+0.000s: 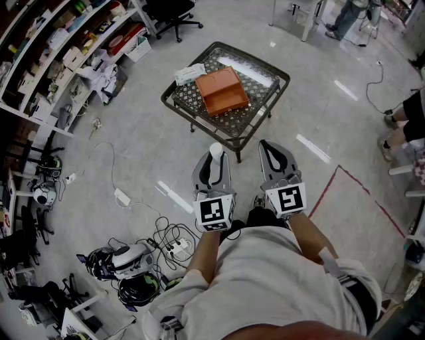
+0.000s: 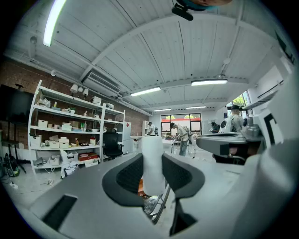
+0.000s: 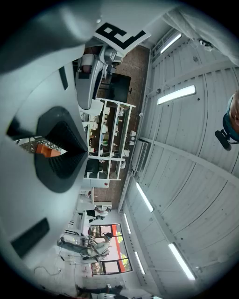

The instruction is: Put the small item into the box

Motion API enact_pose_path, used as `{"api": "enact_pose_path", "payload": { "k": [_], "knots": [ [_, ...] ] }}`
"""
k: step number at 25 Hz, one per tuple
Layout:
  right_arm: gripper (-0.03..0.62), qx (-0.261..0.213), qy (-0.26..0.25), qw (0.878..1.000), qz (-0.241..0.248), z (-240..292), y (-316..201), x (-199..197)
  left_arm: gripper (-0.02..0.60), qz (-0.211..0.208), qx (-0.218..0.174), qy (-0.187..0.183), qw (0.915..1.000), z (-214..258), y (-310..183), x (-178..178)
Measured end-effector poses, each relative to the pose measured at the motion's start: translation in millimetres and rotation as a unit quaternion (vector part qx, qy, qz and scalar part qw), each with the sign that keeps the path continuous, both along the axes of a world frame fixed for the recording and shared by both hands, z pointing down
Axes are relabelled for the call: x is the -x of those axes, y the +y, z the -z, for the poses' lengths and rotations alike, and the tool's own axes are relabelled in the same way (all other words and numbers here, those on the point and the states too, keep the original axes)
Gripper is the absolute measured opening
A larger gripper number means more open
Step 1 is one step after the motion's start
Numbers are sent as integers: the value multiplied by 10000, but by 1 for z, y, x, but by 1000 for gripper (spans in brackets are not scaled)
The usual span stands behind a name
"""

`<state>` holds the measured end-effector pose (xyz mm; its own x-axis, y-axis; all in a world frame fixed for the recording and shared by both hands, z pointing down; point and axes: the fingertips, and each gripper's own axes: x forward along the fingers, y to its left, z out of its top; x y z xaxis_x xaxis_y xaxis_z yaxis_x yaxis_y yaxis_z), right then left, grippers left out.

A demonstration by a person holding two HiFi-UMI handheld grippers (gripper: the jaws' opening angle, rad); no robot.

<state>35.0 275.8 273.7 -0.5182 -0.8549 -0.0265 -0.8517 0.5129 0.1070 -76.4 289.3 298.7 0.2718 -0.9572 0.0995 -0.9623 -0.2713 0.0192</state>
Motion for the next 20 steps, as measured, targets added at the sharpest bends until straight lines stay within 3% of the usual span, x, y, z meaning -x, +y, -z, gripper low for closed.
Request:
{"api": "enact_pose_path", "payload": {
  "k": [7, 20],
  "knots": [
    [3, 61, -45, 9998, 183, -18, -22, -27, 130, 80, 147, -144, 9998, -13, -18, -27],
    [3, 109, -114, 9982, 587, -22, -60, -40, 130, 375, 177, -411, 9983, -10, -52, -45]
  ]
}}
